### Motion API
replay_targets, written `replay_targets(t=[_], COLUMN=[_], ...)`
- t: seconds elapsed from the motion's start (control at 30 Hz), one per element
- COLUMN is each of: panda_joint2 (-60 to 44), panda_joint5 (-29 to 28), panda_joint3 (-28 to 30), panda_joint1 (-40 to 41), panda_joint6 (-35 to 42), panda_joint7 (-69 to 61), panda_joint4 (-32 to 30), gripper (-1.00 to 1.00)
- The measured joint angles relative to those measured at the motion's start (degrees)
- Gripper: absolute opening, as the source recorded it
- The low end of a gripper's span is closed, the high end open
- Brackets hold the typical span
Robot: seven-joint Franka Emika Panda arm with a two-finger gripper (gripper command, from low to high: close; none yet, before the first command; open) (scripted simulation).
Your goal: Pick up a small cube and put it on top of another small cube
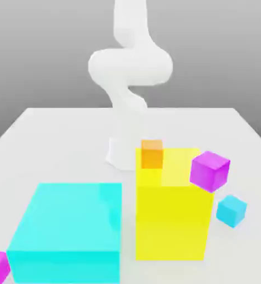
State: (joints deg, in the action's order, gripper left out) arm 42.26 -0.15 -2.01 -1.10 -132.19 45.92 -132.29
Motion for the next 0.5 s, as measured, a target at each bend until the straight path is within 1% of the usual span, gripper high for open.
replay_targets(t=[0.27,0.5], panda_joint2=[-16.01,-30.42], panda_joint5=[-1.49,-5.91], panda_joint3=[-9.55,-18.40], panda_joint1=[-5.13,-9.84], panda_joint6=[-6.50,-12.50], panda_joint7=[1.05,4.23], panda_joint4=[-5.69,-10.95], gripper=[0.00,0.00])
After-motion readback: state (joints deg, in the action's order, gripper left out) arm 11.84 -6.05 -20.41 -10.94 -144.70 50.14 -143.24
